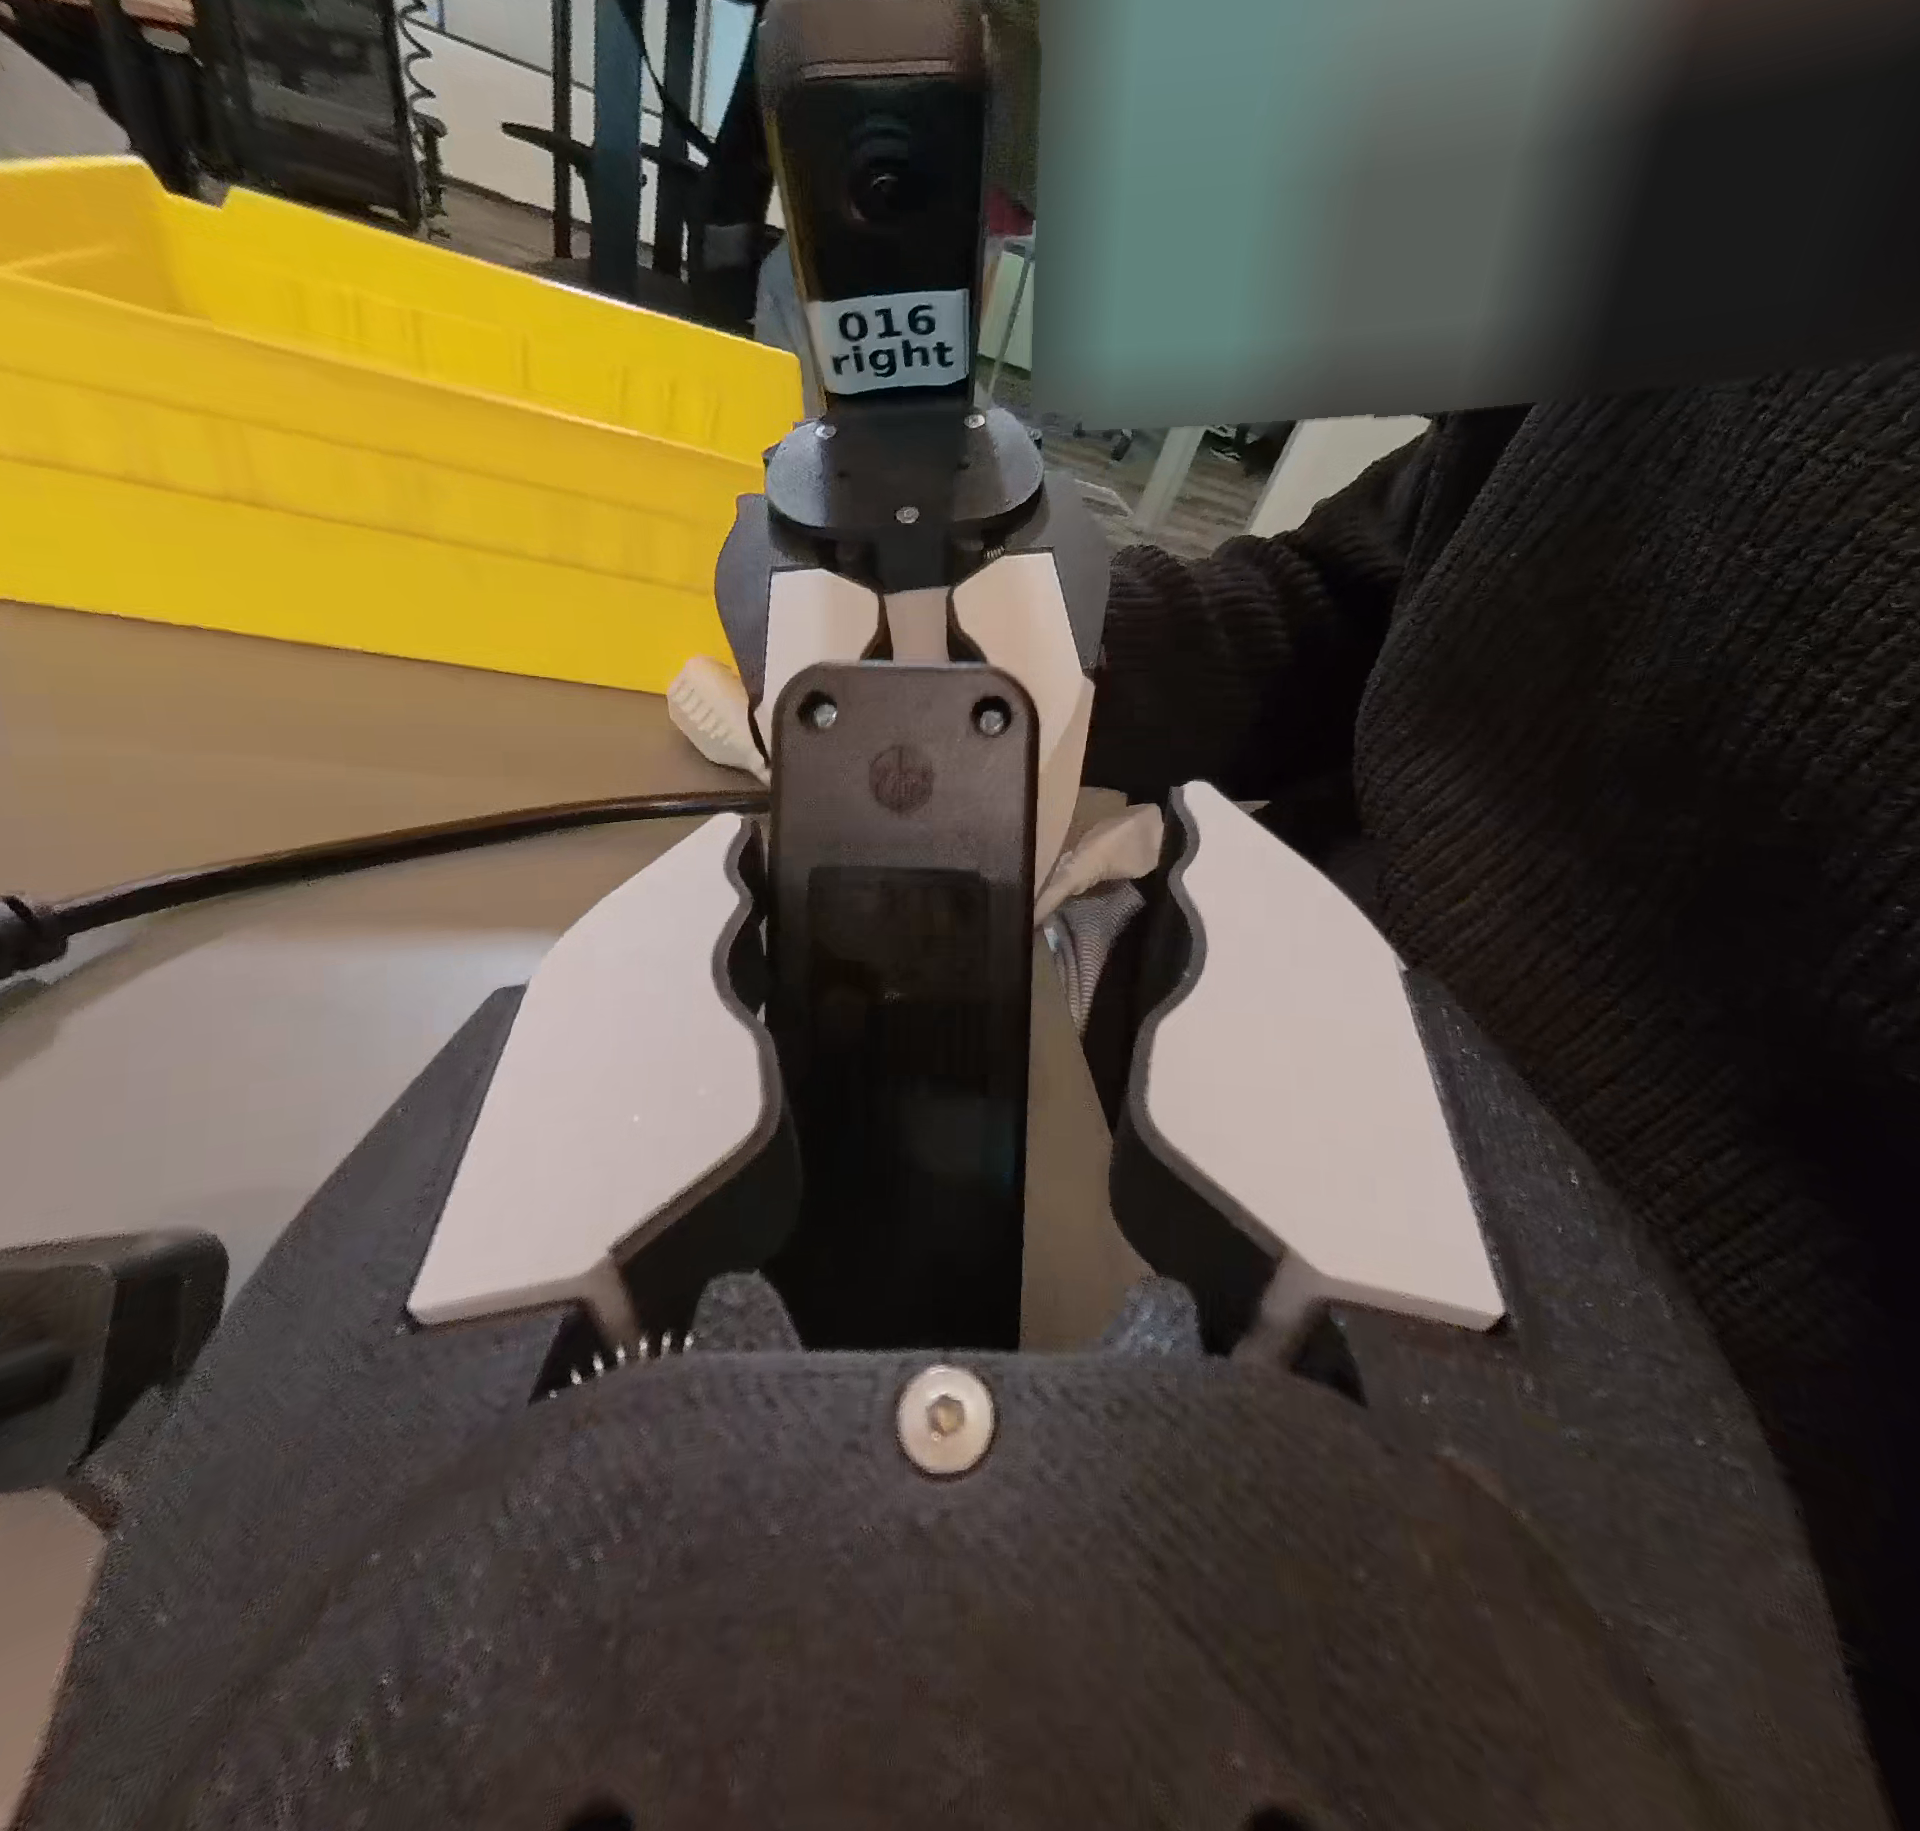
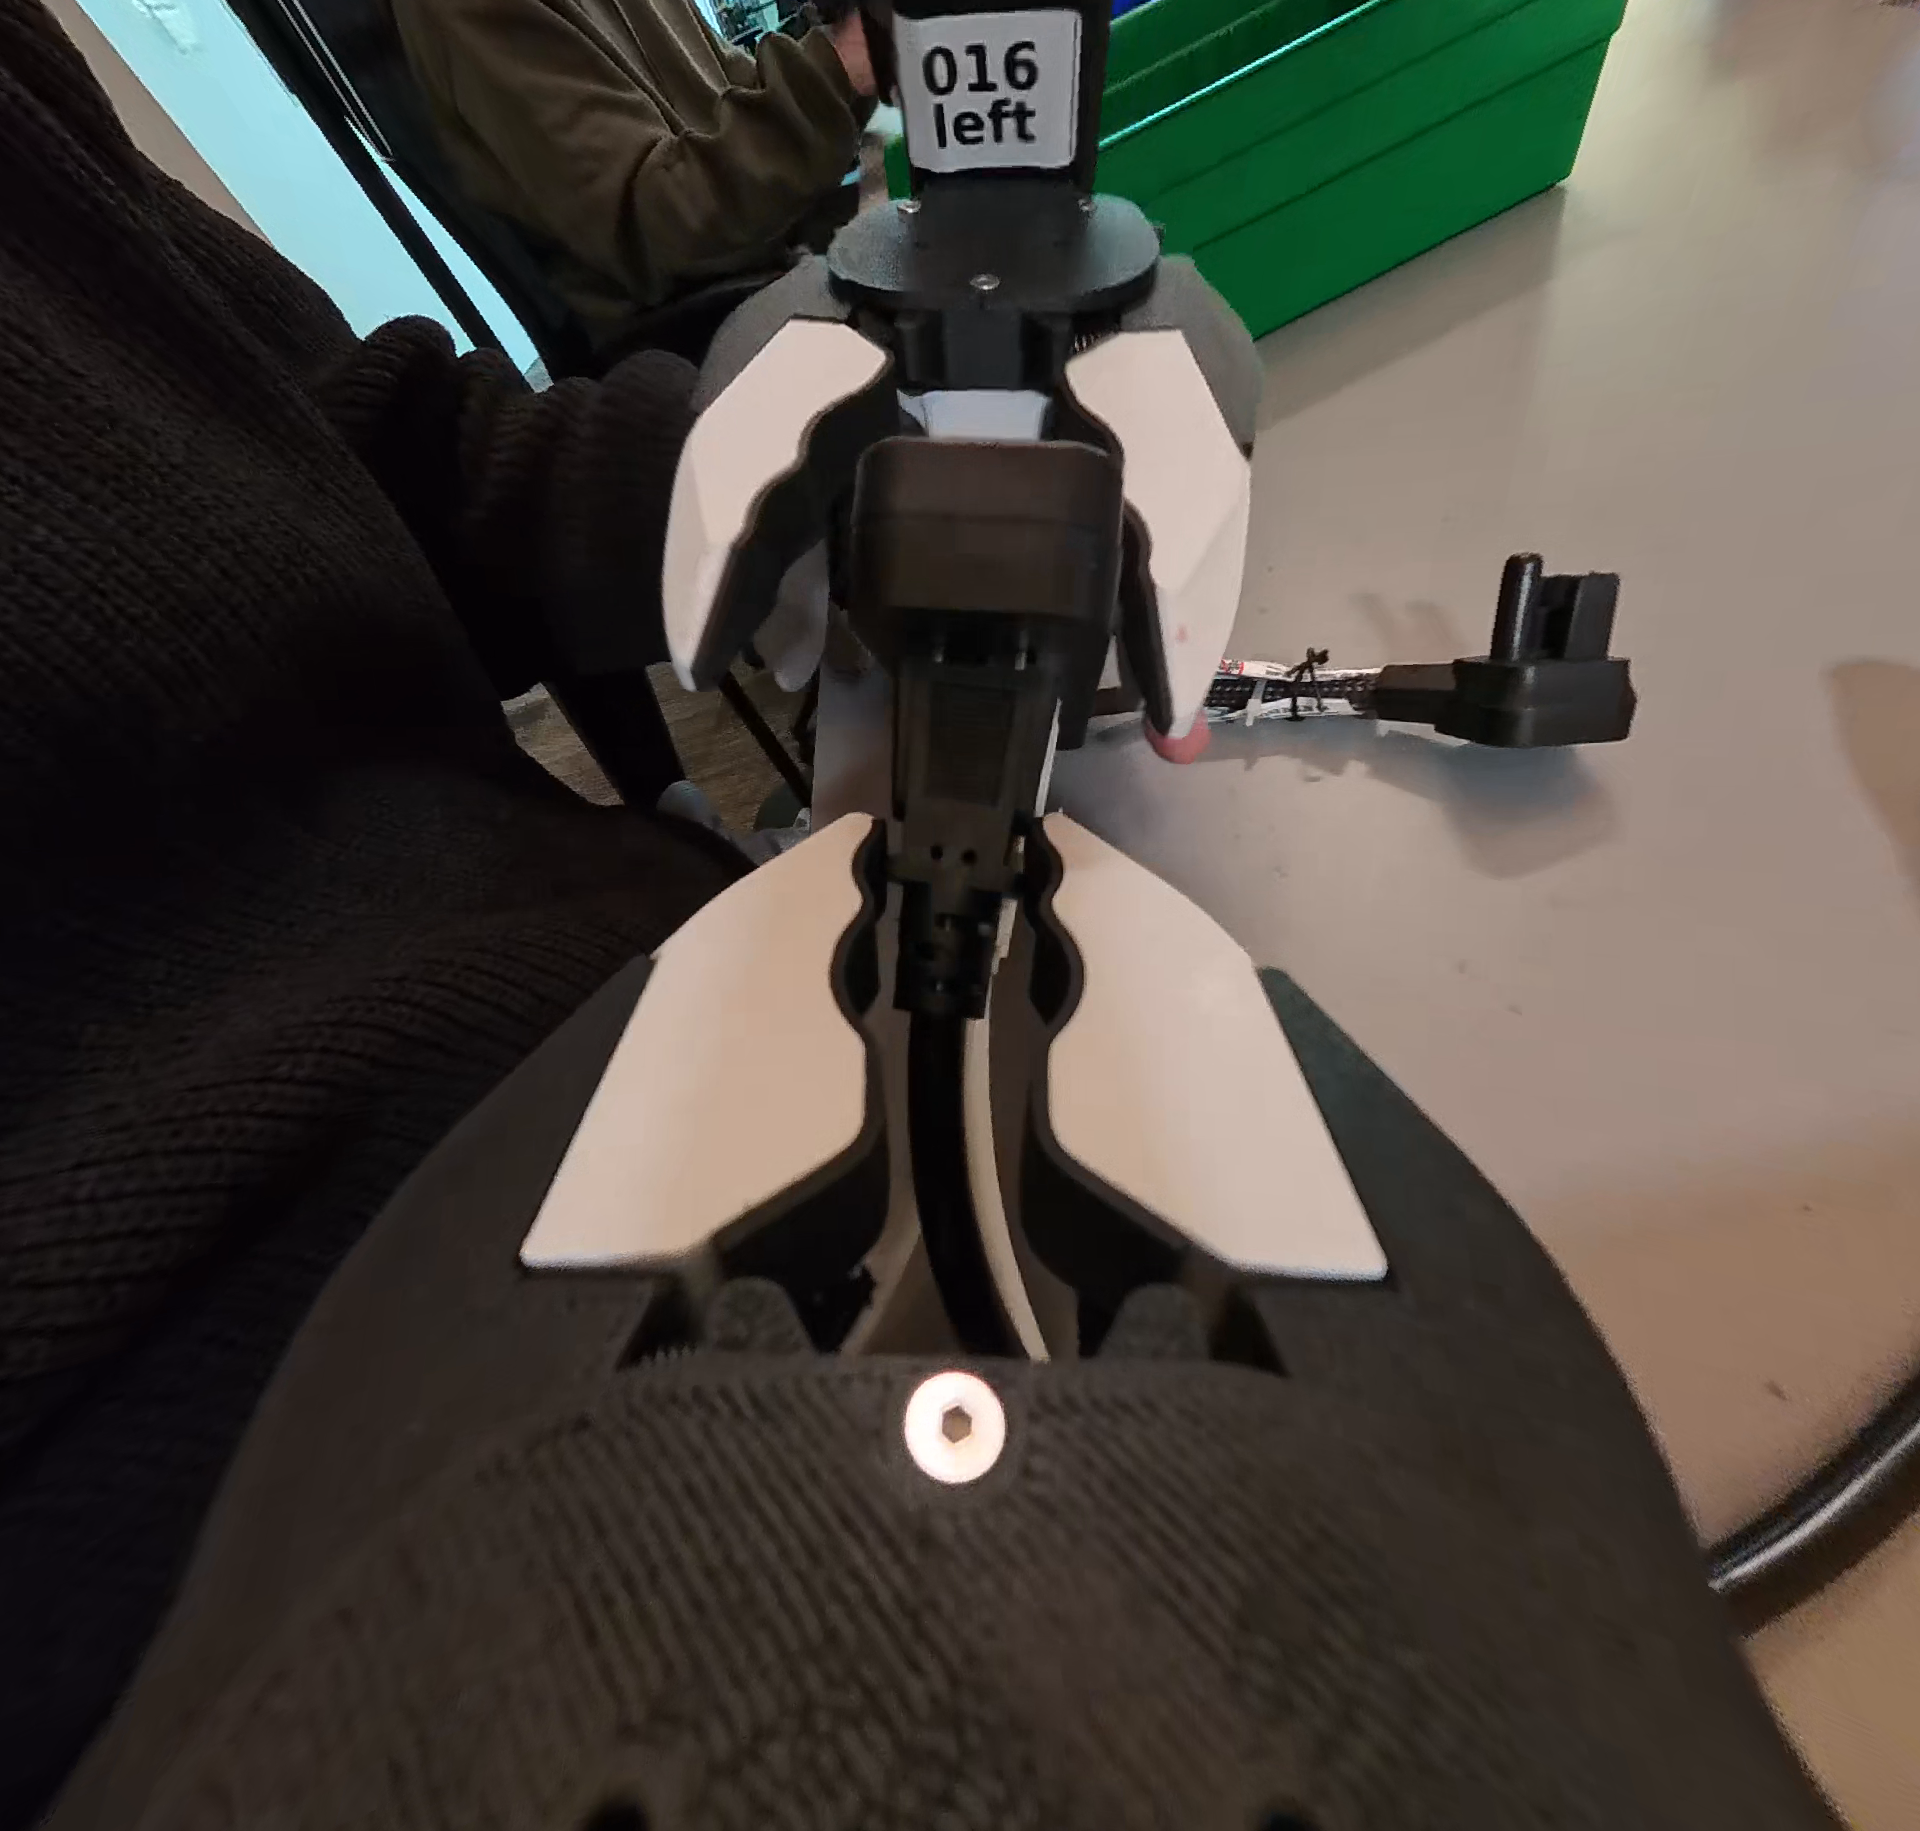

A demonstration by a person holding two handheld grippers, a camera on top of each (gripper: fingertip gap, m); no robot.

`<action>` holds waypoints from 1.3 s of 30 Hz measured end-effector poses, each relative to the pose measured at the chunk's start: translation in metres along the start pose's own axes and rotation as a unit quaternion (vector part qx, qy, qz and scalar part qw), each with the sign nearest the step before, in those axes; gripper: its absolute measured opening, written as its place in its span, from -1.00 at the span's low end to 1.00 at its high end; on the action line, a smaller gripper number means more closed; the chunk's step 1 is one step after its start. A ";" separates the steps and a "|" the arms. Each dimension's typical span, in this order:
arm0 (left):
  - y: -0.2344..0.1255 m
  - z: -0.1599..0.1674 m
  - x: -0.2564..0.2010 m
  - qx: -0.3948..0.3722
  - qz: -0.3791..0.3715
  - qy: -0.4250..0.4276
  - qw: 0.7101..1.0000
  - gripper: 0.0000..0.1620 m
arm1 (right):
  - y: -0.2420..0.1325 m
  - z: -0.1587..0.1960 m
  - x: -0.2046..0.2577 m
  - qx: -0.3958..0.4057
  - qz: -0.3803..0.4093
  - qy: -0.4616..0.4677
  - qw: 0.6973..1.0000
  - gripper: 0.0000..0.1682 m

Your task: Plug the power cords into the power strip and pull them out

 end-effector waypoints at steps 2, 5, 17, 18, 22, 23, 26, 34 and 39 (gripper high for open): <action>0.002 -0.004 -0.002 -0.011 -0.005 0.009 1.000 -0.06 | -0.001 0.001 0.000 0.003 -0.006 0.007 1.000 -0.69; 0.003 -0.003 0.003 -0.005 -0.035 0.018 0.999 -0.18 | 0.000 0.001 0.000 0.001 -0.006 0.013 1.000 -0.69; -0.004 -0.005 0.016 -0.008 -0.060 0.001 0.998 -0.40 | 0.004 0.000 -0.009 -0.013 0.033 0.036 0.999 -0.69; -0.004 -0.006 0.017 -0.009 -0.063 0.000 0.998 -0.40 | 0.004 0.000 -0.011 -0.015 0.040 0.037 0.998 -0.70; -0.004 -0.008 0.019 -0.019 -0.078 0.003 0.997 -0.40 | 0.002 -0.002 -0.014 -0.017 0.069 0.029 0.997 -0.70; -0.004 -0.008 0.020 -0.021 -0.081 0.004 0.997 -0.39 | 0.002 -0.002 -0.015 -0.018 0.071 0.031 0.997 -0.70; -0.004 -0.009 0.020 -0.025 -0.084 0.004 0.996 -0.40 | 0.002 -0.003 -0.016 -0.026 0.070 0.037 0.997 -0.70; -0.003 -0.010 0.020 -0.030 -0.084 0.006 0.996 -0.40 | -0.008 -0.012 -0.024 -0.080 0.093 0.055 0.991 -0.51; -0.005 -0.012 0.022 -0.040 -0.087 -0.003 0.995 -0.41 | -0.015 -0.018 -0.029 -0.101 0.122 0.040 0.987 -0.47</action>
Point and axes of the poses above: each gripper's, where its closed fingertips meet, y out along the fingers, z out of its underside, x = y × z across the jaws, the point moved 3 cm from there along -y, back along the fingers, and after that the axes turned 10 degrees about -y, right-handed, at the moved point
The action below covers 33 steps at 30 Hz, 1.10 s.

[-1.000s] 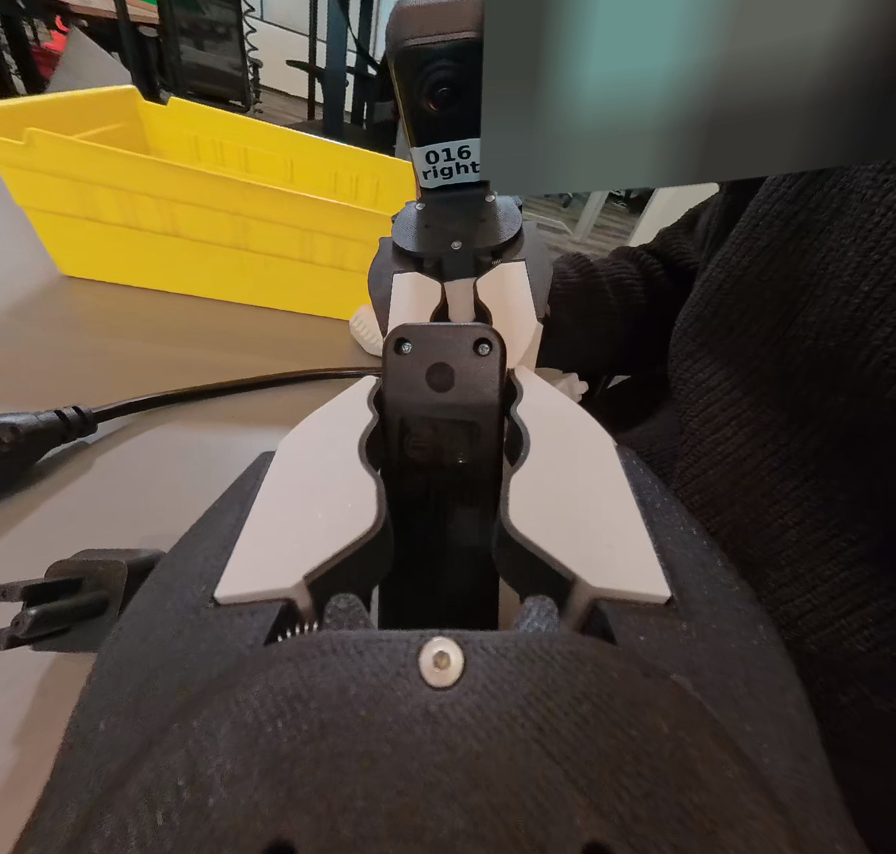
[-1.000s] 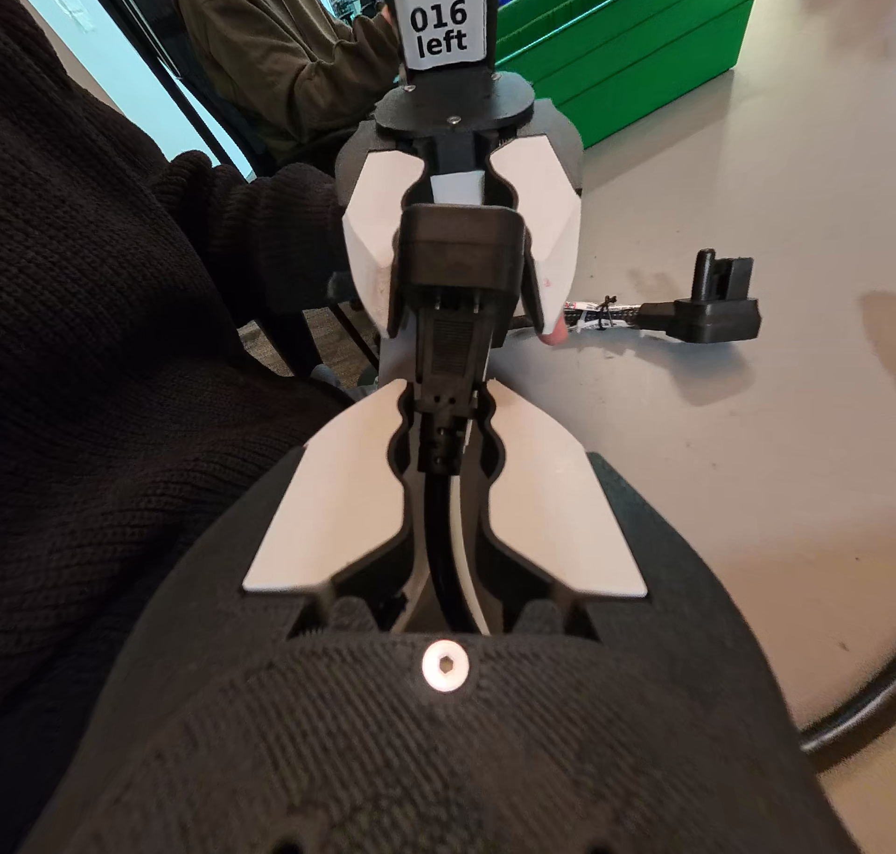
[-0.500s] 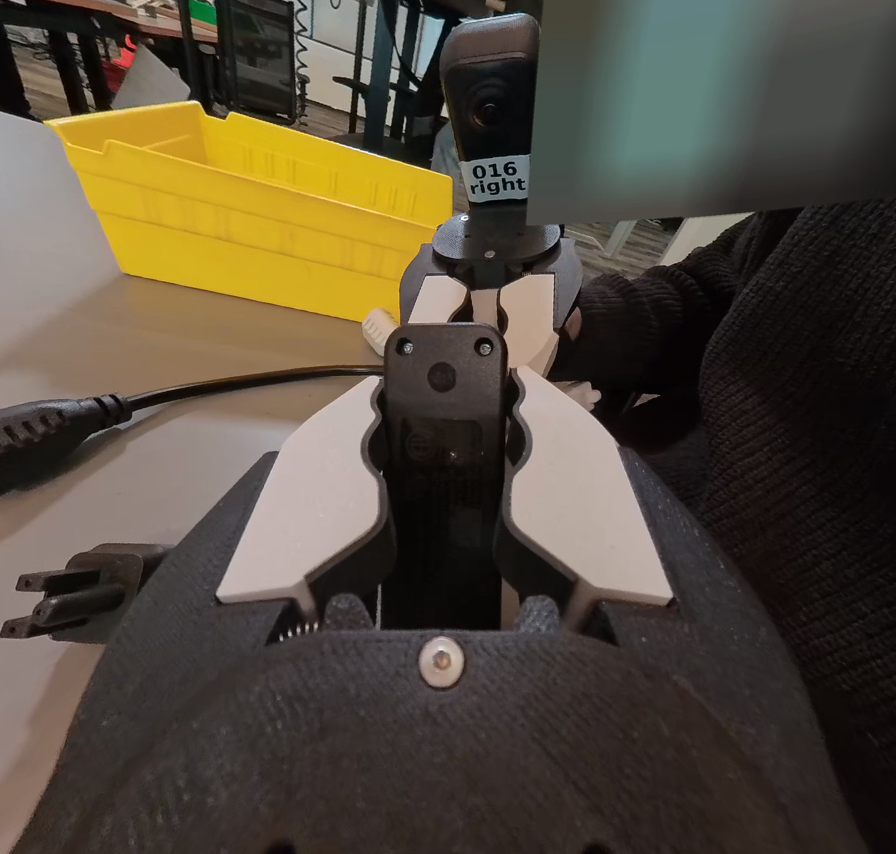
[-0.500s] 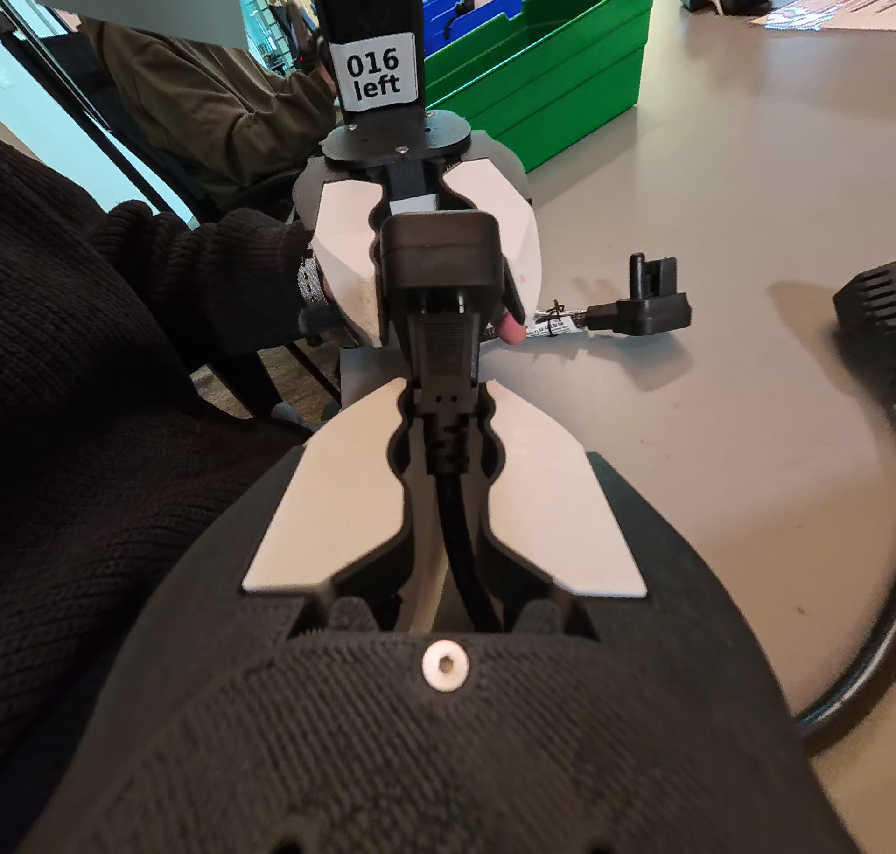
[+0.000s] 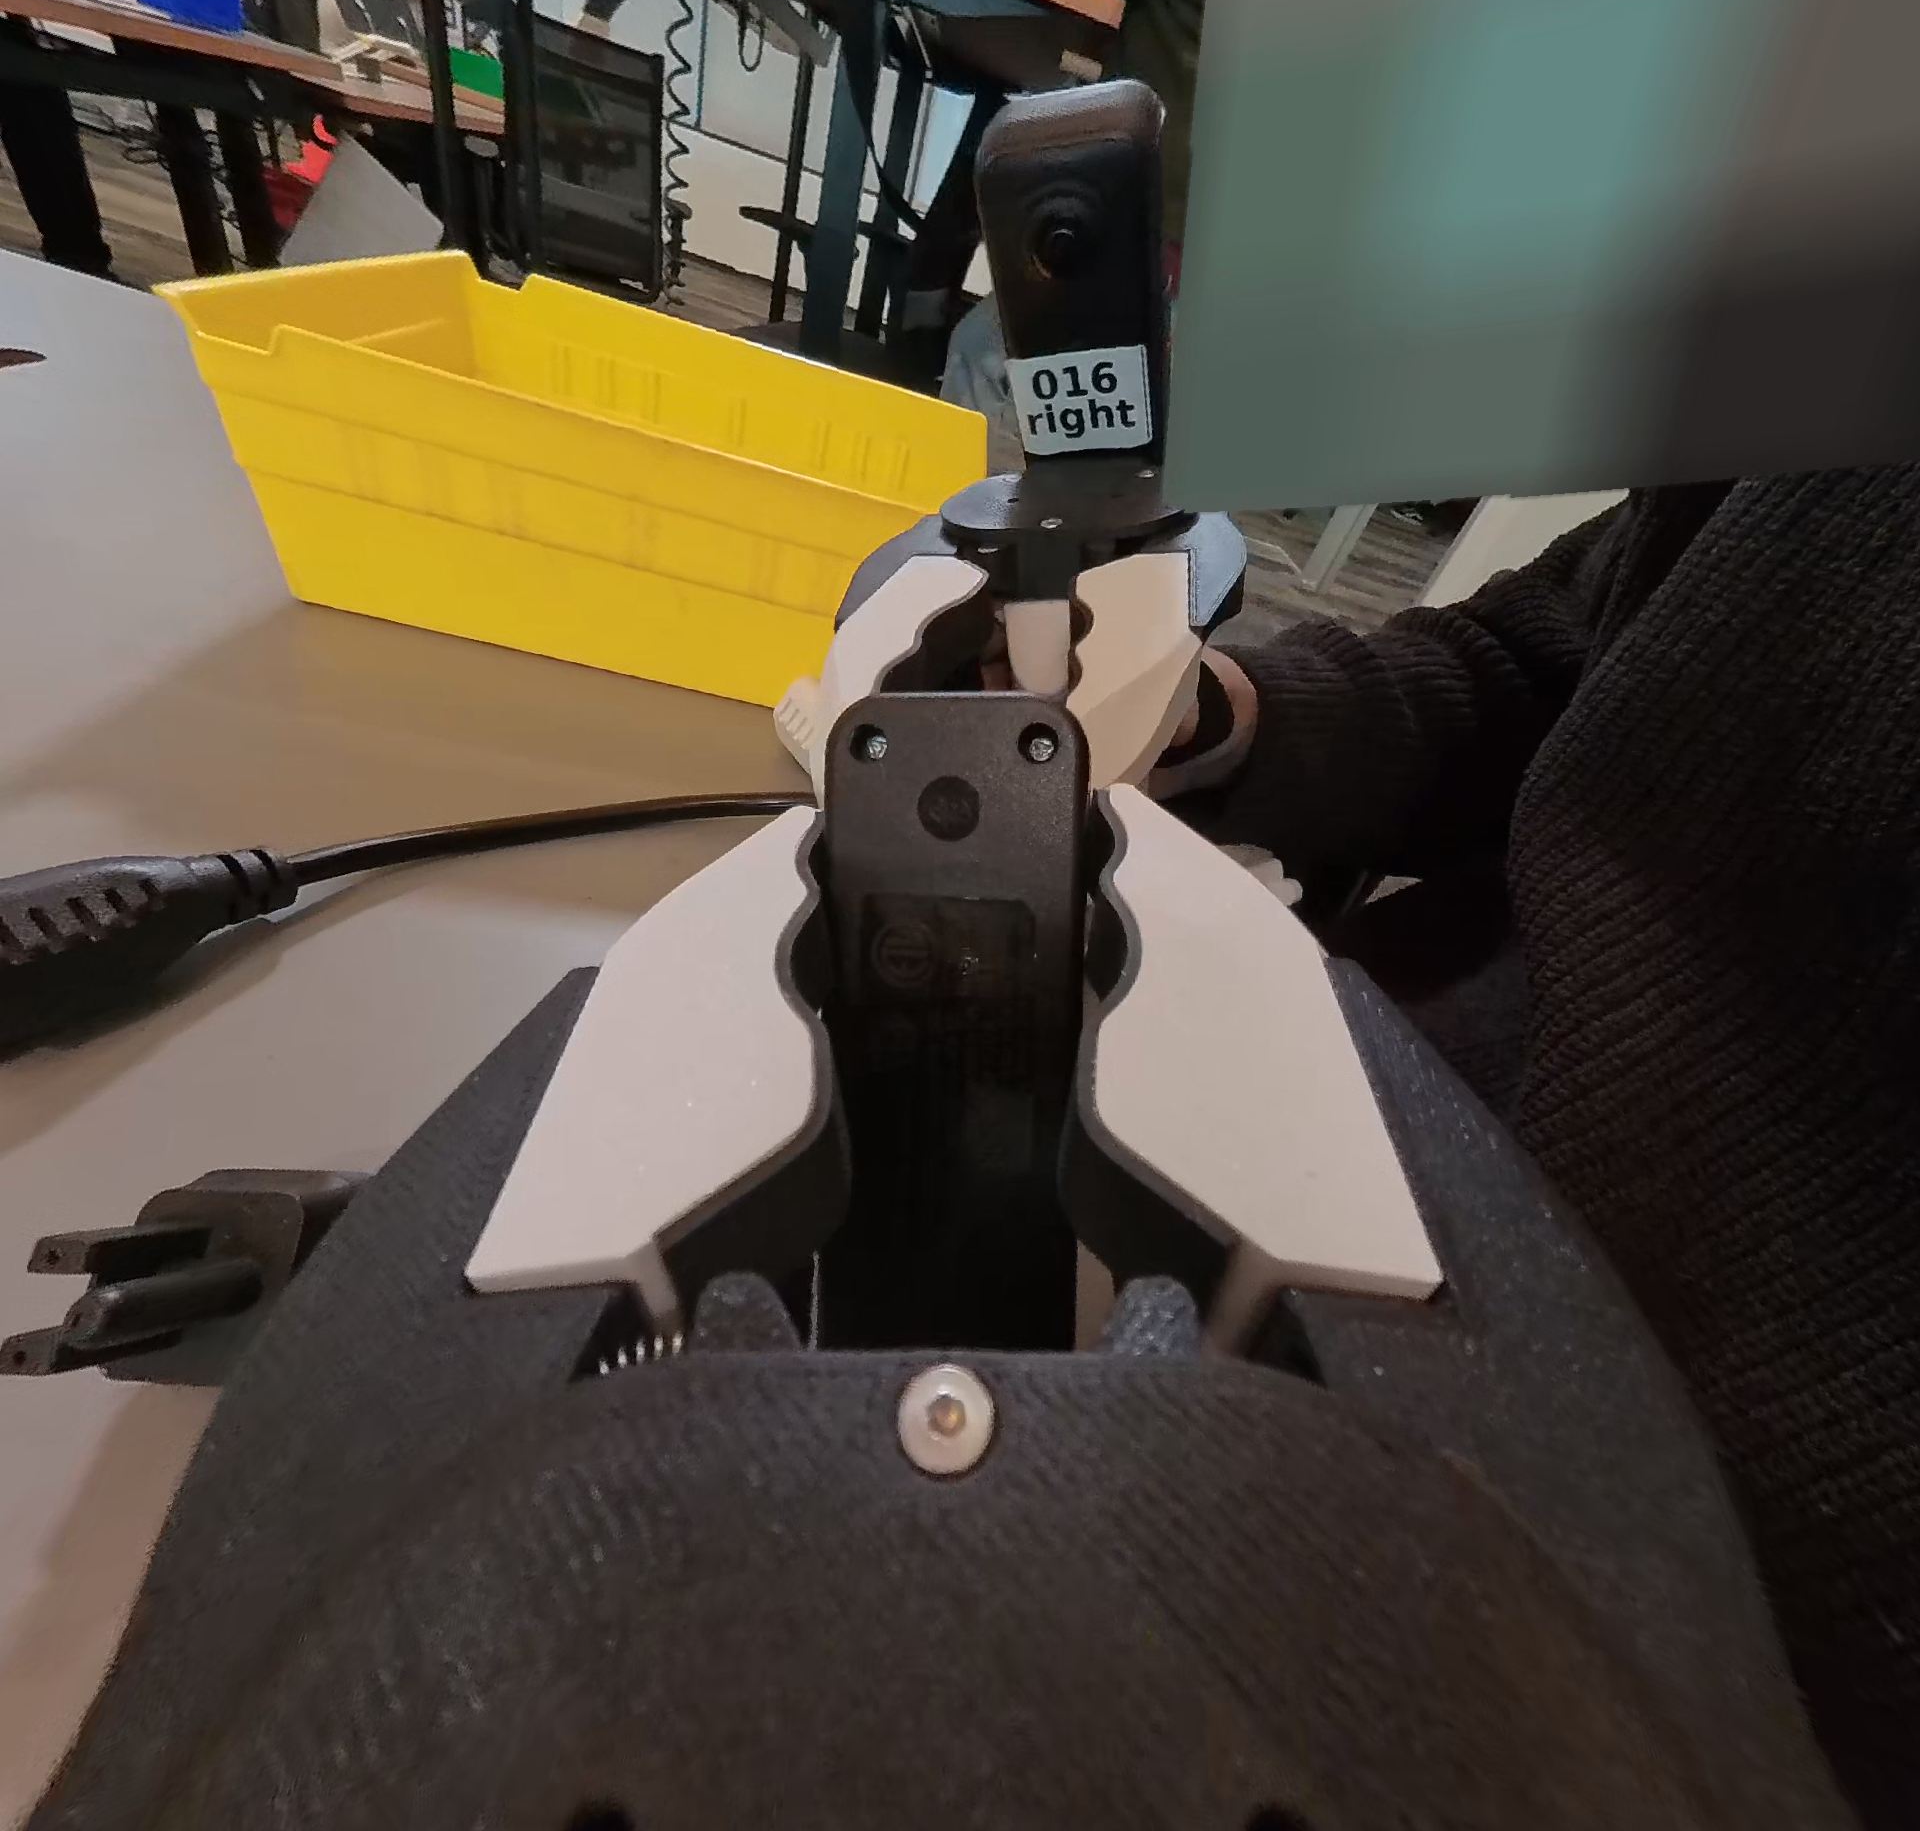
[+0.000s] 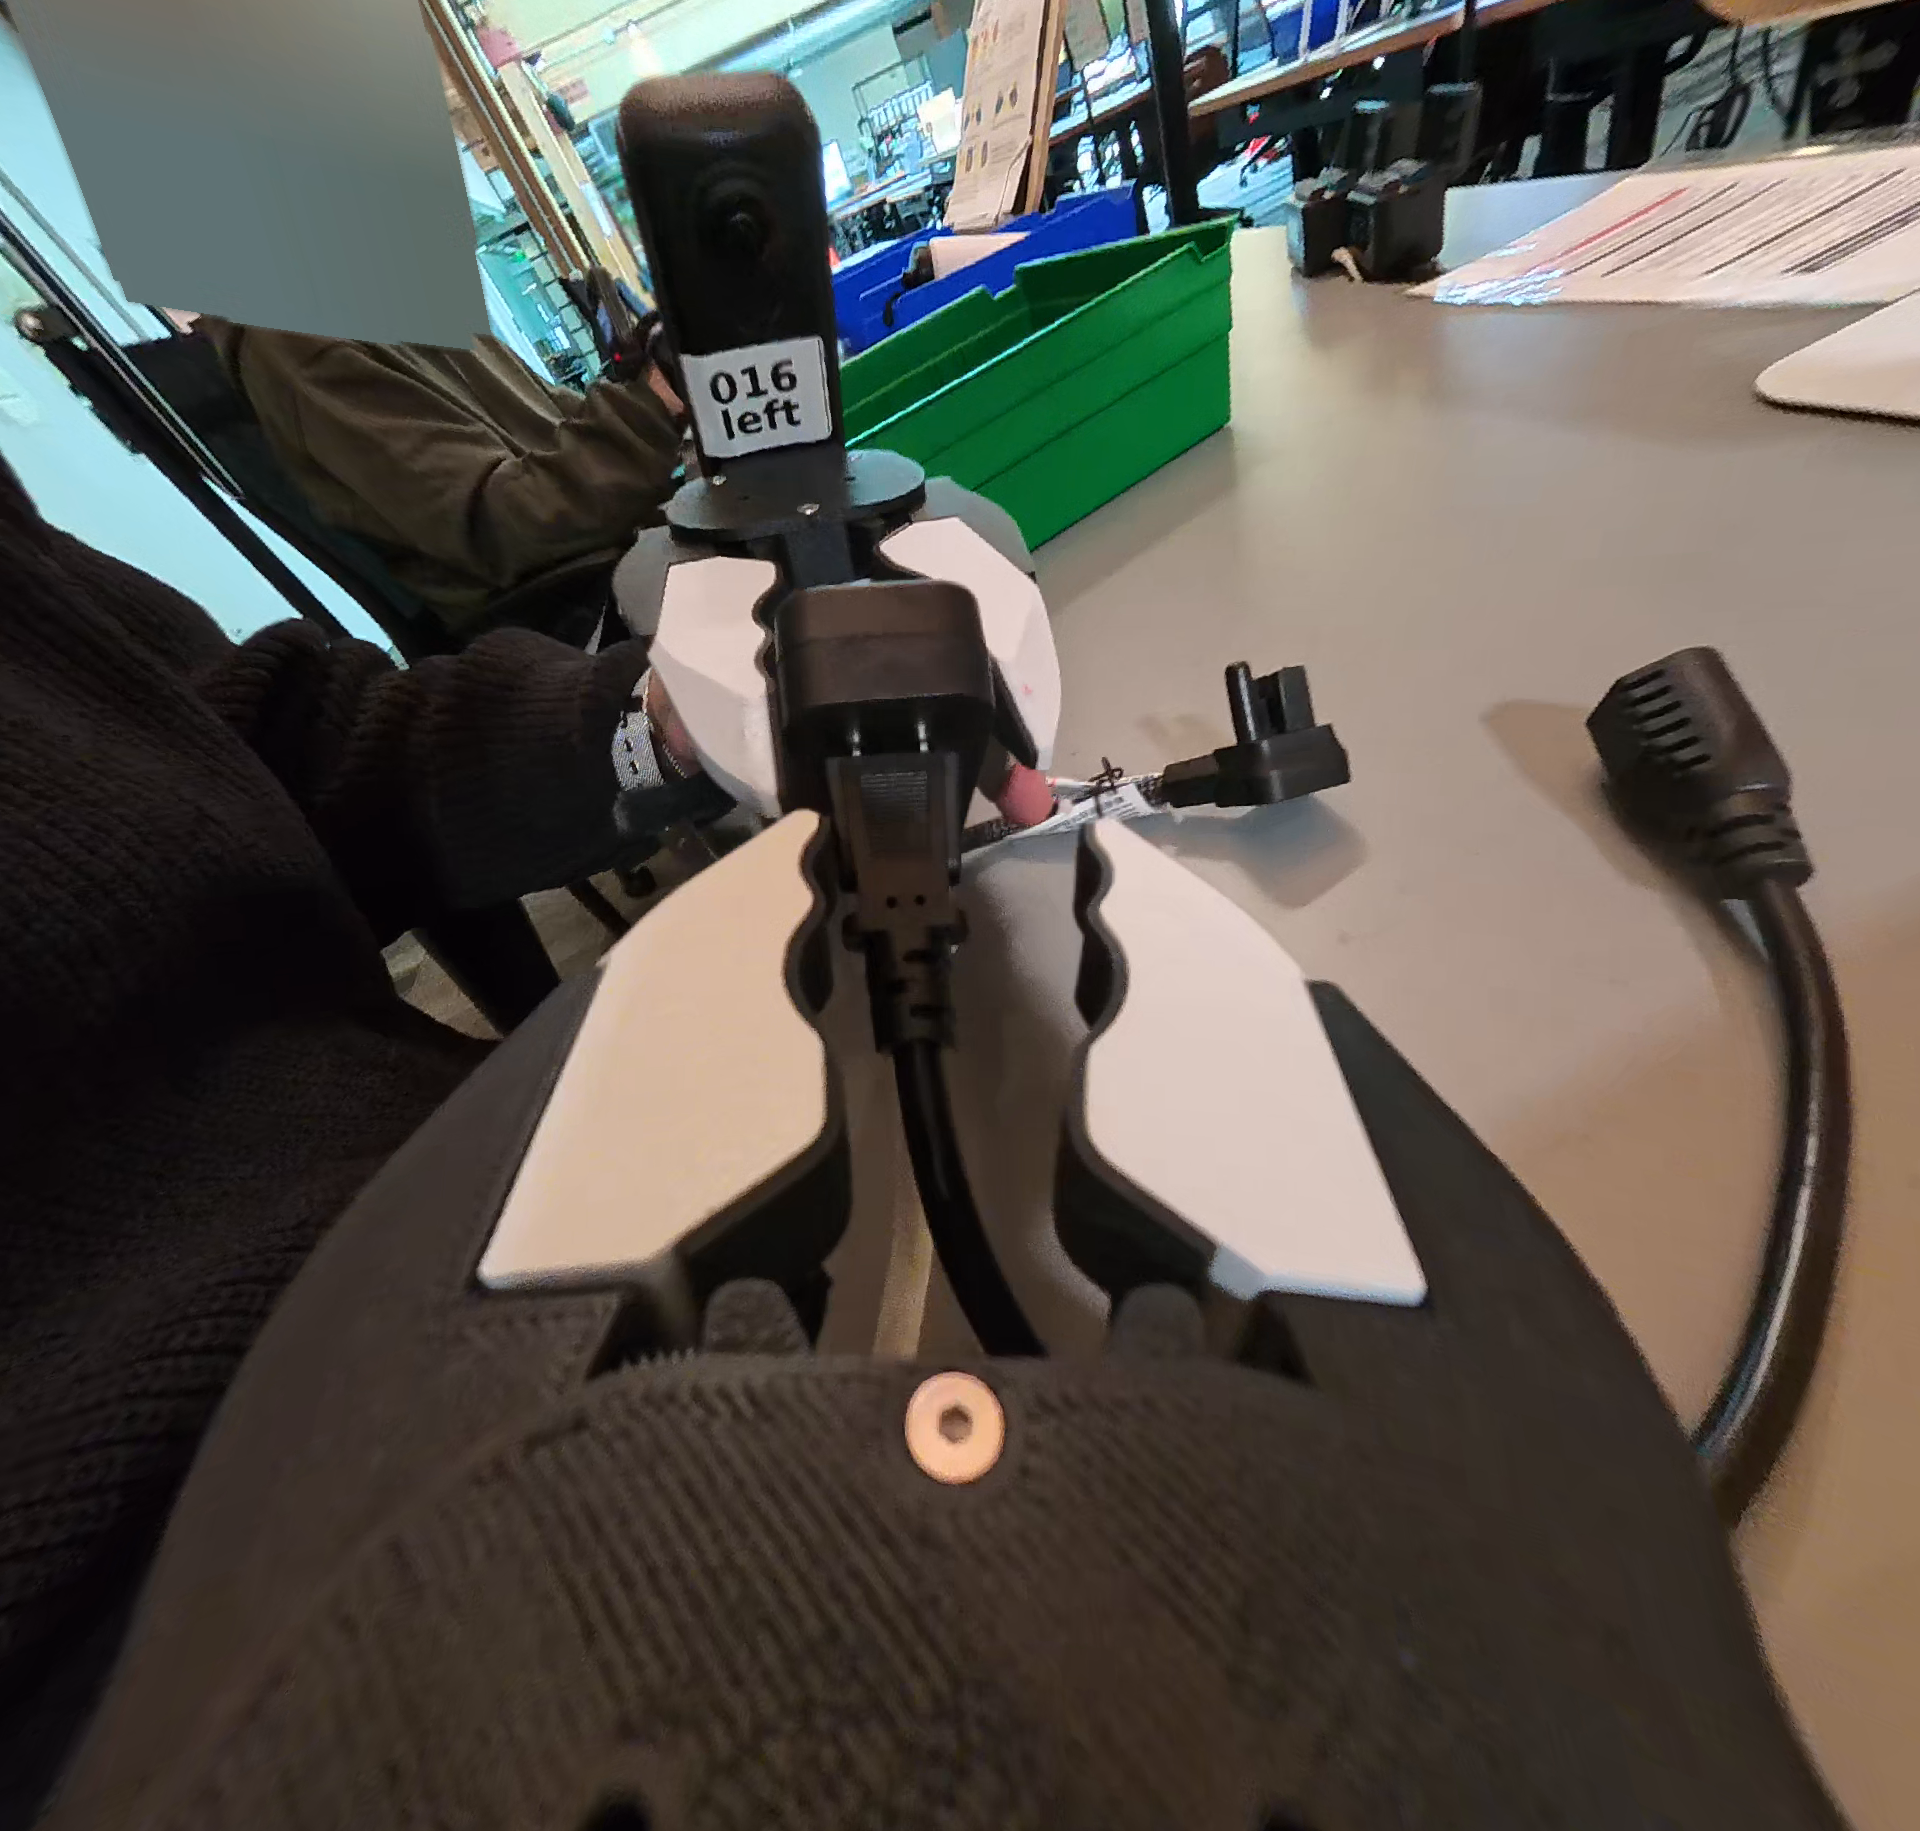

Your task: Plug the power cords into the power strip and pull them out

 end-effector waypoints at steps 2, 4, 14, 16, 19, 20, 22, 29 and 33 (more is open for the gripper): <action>-0.001 -0.001 0.001 -0.004 -0.001 -0.003 1.000 -0.41 | -0.004 -0.004 -0.005 -0.015 0.013 0.007 1.000 -0.50; -0.002 -0.002 0.001 -0.010 -0.003 -0.003 1.000 -0.41 | -0.011 -0.009 -0.012 -0.039 0.027 0.025 0.999 -0.52; -0.014 -0.014 0.014 -0.058 -0.044 -0.008 0.997 -0.41 | -0.023 -0.014 -0.026 -0.073 0.042 0.072 0.994 -0.55; -0.014 -0.015 0.015 -0.061 -0.046 -0.009 0.997 -0.41 | -0.021 -0.013 -0.023 -0.053 0.063 0.031 0.996 -0.57; -0.017 -0.018 0.019 -0.075 -0.059 -0.020 0.995 -0.42 | -0.022 -0.018 -0.019 -0.051 0.093 -0.029 0.994 -0.62; -0.018 -0.019 0.021 -0.082 -0.066 -0.025 0.994 -0.41 | -0.022 -0.020 -0.017 -0.053 0.097 -0.043 0.993 -0.62; -0.022 -0.022 0.027 -0.099 -0.087 -0.029 0.991 -0.42 | -0.022 -0.020 -0.016 -0.052 0.097 -0.053 0.993 -0.65; -0.029 -0.029 0.029 -0.128 -0.149 0.018 0.980 -0.41 | -0.023 -0.021 -0.017 -0.067 0.068 -0.011 0.995 -0.71; -0.021 -0.029 0.014 -0.100 -0.193 0.133 0.967 -0.40 | -0.018 -0.011 -0.021 -0.058 0.031 0.073 0.995 -0.66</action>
Point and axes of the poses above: each gripper's, where its closed fingertips meet, y out along the fingers, z out of its underside, x = y × z across the jaws, the point moved 3 cm from there along -y, back along the fingers, and after that the axes turned 10 degrees about -y, right-handed, at the moved point
